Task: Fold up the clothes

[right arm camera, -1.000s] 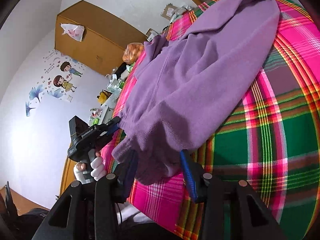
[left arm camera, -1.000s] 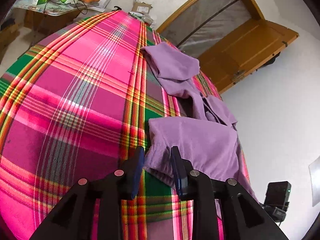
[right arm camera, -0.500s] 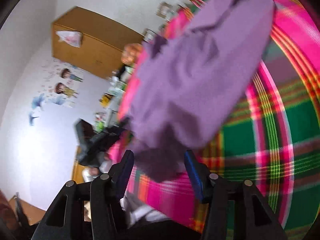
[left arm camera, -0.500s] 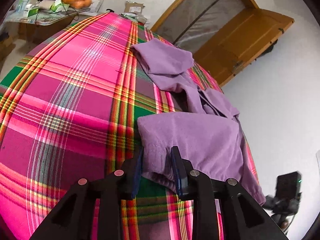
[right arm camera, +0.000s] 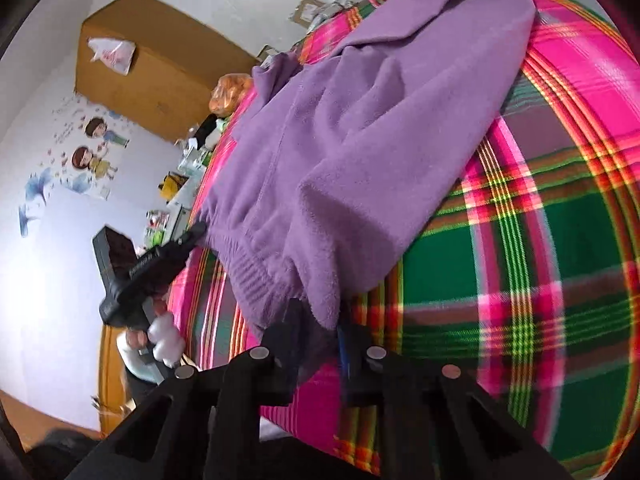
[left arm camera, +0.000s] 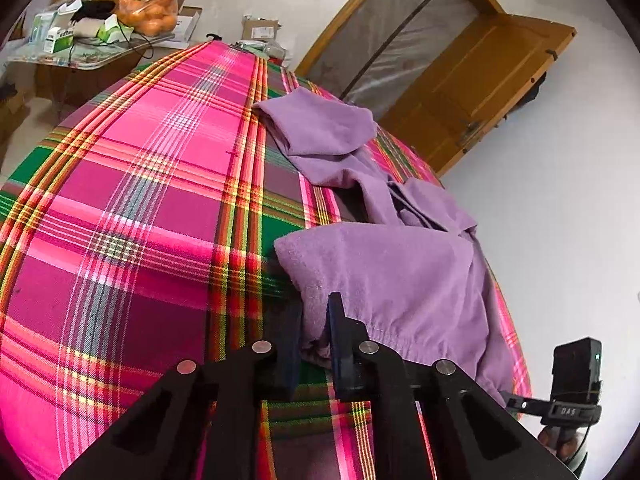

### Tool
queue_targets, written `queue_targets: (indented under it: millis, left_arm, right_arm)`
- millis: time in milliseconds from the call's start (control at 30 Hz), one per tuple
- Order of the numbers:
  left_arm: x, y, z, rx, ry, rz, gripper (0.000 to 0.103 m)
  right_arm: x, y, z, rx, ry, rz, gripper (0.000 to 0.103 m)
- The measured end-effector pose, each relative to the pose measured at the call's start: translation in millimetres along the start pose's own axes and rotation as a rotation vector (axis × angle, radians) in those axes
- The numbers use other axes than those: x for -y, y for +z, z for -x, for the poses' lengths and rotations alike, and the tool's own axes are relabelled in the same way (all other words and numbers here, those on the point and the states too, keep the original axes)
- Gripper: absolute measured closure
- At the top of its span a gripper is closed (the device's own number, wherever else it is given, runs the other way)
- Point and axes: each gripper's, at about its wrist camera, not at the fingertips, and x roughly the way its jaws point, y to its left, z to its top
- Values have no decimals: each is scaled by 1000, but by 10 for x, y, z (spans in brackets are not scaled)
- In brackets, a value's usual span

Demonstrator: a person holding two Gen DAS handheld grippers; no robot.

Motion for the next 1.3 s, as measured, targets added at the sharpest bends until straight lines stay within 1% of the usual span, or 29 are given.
queue_targets:
  millis: [100,233,433,567,600,633,700,767,833,900,1000,1100,1133,1200,1233,1267,1300]
  left_arm:
    - [-59,58,102,30,-12,31,92]
    - [-145,187,288,86,-5,62,92]
    - [-307,527,653,195,82,72,93]
    - [-463,758,905,266,143,82,93]
    - [-515,809,929,273,153,84,93]
    - [-580,840,914,263,156,88,93]
    - [-723,842,806,212,160,98,93]
    - [-838,778,676,164,191,102,92]
    - [-928,695,612,141,207,106,92]
    - [-990,597,613,145,199,122,91]
    - [-1017,518,682,185,201,138,89]
    - [-943,498,840,242,263,115,92]
    - [-920,509,903,260,278,108,92]
    - [-812,495,1051,303,300,56,90]
    - [-724,469,1069,306,293,15,88]
    - [-614,433,1035,290,269,-36,82]
    - [-503,396,1001,275,246,-86,79]
  right_arm:
    - [-51,-46,33,-8,10,39,90]
    - [-259,-36,-38,-21,75,97,91]
    - [-825,79,-434,-110,182,240,91]
    - [-1233,147,-737,-153,270,330,91]
    - [-1273,147,-812,-163,281,342,91]
    - [-1273,135,-886,-182,282,347,90]
    - [-1164,115,-1124,-257,249,310,87]
    - [-1079,98,-1178,-278,236,293,84]
    - [-1039,124,-1022,-241,247,309,80]
    - [-1023,172,-830,-190,259,331,76]
    - [-974,345,-717,-106,234,334,72]
    - [-926,518,-605,-21,210,337,67]
    - [-909,576,-567,7,201,338,66]
    - [-875,692,-505,61,182,340,66]
    - [-843,756,-559,73,152,341,66]
    - [-811,817,-615,82,124,341,66]
    - [-779,862,-686,81,111,336,65]
